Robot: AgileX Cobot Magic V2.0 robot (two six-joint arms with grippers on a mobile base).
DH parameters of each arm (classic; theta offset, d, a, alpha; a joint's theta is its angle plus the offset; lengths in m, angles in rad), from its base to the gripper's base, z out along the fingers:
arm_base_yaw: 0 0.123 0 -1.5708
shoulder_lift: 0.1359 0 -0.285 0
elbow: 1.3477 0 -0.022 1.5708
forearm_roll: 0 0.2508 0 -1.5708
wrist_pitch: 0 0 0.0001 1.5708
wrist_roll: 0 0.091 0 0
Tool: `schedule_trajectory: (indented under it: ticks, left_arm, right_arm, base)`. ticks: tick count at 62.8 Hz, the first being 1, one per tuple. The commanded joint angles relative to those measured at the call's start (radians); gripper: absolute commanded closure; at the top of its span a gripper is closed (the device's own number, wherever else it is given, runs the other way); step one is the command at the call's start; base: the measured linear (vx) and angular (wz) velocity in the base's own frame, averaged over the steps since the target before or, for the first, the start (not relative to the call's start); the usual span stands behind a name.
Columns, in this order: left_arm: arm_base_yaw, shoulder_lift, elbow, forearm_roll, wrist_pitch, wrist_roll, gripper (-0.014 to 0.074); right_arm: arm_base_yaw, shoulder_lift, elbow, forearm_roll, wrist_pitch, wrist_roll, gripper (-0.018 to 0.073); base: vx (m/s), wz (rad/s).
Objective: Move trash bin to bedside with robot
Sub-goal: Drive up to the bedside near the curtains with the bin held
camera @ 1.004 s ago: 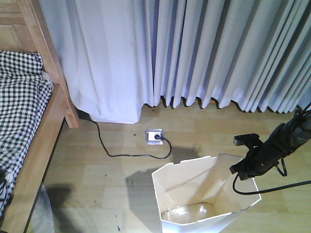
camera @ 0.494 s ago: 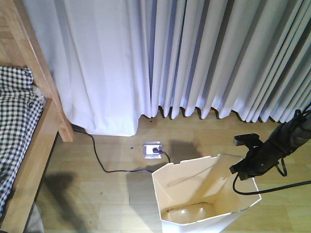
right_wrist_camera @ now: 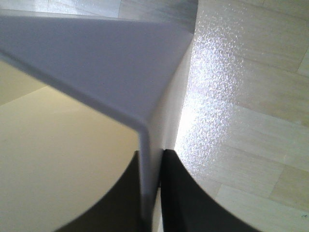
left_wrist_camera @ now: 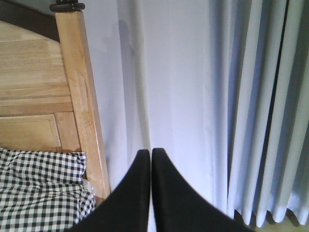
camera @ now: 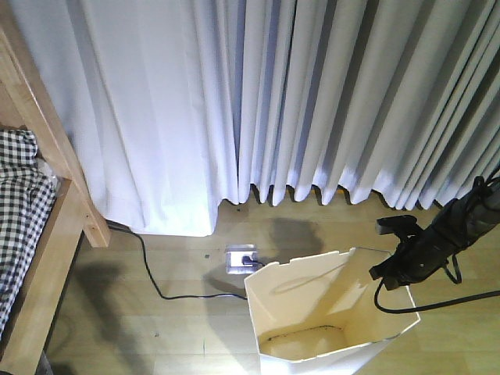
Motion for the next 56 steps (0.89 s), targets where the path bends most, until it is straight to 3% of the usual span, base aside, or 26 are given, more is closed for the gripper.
schedule_trajectory:
  ticks: [1, 56]
  left_arm:
    - [0.0, -0.005, -0.021, -0.005, -0.073, -0.004, 0.0603]
    - [0.0, -0.005, -0.021, -0.005, -0.073, -0.004, 0.0603]
  right_arm:
    - [-0.001, -0.078, -0.009, 0.029, 0.1, -0.003, 0.0566]
    - [-0.001, -0.078, -0.009, 0.029, 0.1, -0.003, 0.0566]
  base:
    - [0.12, 0.0]
    - [0.07, 0.02]
